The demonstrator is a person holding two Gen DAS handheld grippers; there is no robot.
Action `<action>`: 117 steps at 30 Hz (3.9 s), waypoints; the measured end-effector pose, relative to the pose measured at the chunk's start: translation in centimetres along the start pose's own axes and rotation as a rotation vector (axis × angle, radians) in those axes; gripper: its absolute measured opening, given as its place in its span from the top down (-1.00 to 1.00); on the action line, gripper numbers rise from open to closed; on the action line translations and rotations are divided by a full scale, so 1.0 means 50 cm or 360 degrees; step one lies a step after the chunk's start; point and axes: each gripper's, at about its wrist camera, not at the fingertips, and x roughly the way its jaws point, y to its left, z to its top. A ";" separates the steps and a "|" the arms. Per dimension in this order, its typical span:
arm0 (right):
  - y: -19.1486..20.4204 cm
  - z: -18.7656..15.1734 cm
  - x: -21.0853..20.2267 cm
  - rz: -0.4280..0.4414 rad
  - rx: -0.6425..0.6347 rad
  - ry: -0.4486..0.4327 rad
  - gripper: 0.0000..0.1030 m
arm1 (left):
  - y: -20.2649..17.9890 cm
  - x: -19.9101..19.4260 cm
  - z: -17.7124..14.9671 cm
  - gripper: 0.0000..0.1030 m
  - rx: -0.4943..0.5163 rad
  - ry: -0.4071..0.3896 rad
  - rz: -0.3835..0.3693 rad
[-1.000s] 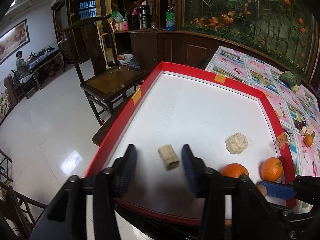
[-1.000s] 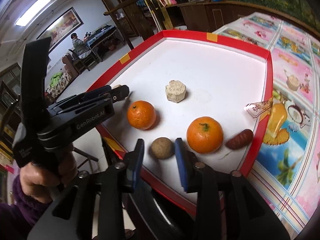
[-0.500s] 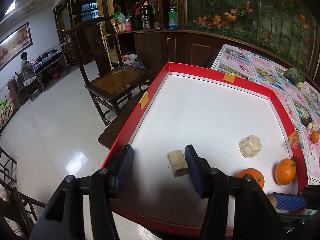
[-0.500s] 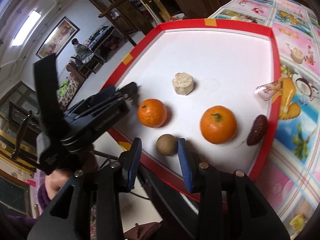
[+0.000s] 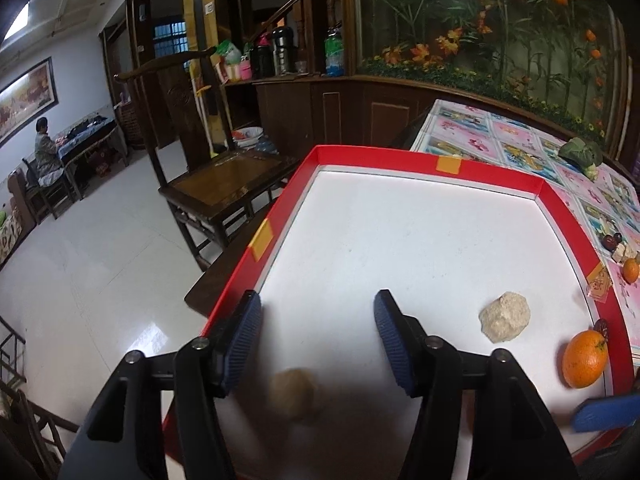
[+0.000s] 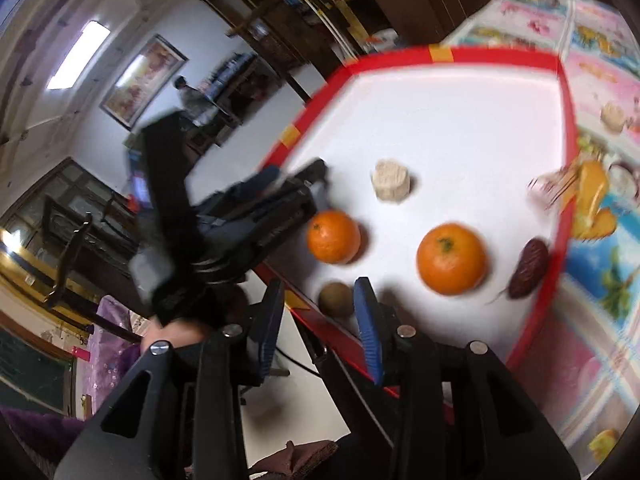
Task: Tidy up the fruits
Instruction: 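Carry the pastry cube and kiwi into the tray and open both tools, then move both tools back over the remaining food on the table, then grasp an orange with the left tool while the right tool grasps another brown kiwi, then carry the orange and kiwi over the tray and open both tools to drop them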
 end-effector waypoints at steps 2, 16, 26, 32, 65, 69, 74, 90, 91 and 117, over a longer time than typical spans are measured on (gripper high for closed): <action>-0.012 0.002 -0.038 0.0029 -0.0014 -0.0073 0.14 | 0.005 0.005 0.003 -0.32 -0.0030 0.0011 -0.0065; -0.268 -0.045 -0.359 -0.0685 0.0322 -0.0523 -0.07 | -0.063 0.023 0.042 -0.48 0.0112 0.0045 -0.0089; -0.418 -0.036 -0.396 -0.1113 0.0312 -0.0368 -0.07 | -0.204 -0.123 0.045 -0.53 0.0278 -0.0046 -0.0326; -0.439 -0.004 -0.343 -0.1139 0.0200 -0.0282 0.03 | -0.373 -0.135 0.041 -0.54 0.0425 0.0074 -0.0513; -0.495 -0.031 -0.481 -0.0817 0.0613 -0.0658 0.45 | -0.679 -0.020 0.020 0.42 0.0501 0.0312 -0.0626; -0.490 -0.032 -0.477 -0.0830 0.0578 -0.0668 0.45 | -0.648 -0.049 0.032 0.42 0.0453 0.0262 -0.0644; -0.482 -0.034 -0.480 -0.0857 0.0541 -0.0717 0.45 | -0.569 -0.100 0.048 0.42 0.0386 0.0145 -0.0573; -0.446 -0.040 -0.473 -0.0915 0.0449 -0.0878 0.45 | -0.317 -0.131 0.070 0.42 0.0089 0.0015 -0.0377; -0.438 -0.039 -0.468 -0.0904 0.0441 -0.0877 0.45 | -0.306 -0.130 0.071 0.42 0.0076 0.0015 -0.0371; -0.167 0.113 -0.050 -0.0491 -0.0013 -0.0389 0.44 | -0.138 -0.021 0.073 0.42 -0.0074 0.0087 -0.0098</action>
